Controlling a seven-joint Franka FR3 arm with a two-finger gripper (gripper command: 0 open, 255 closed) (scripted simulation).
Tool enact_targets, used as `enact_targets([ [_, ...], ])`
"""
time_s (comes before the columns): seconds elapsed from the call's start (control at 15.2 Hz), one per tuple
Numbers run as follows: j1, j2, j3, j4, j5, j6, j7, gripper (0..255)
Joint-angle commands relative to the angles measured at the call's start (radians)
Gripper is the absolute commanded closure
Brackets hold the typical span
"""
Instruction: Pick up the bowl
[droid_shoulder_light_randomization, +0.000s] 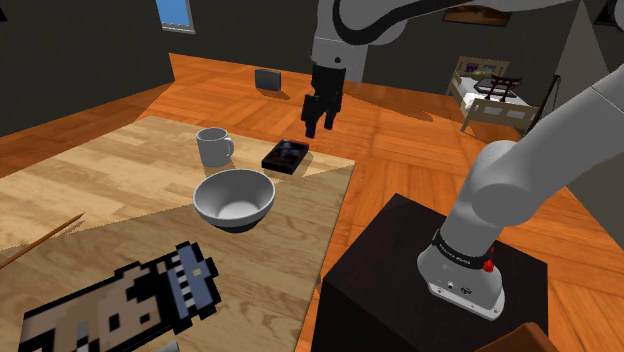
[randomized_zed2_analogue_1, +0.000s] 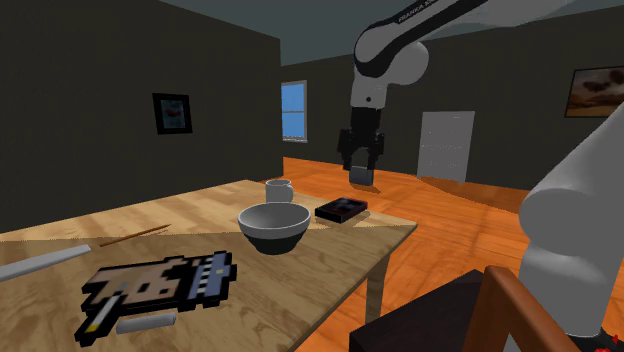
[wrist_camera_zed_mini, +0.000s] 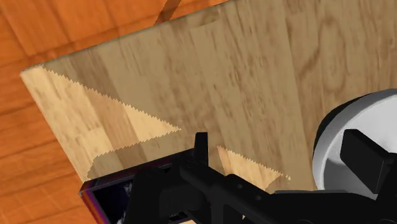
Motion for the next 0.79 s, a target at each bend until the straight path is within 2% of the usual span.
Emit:
enact_targets([
  [0.0,0.013,0.056,0.017,0.007,0.021,0.059,0.012,0],
  [0.73,0.071,0.423,0.093,0.178,0.085,0.306,0.058,0],
])
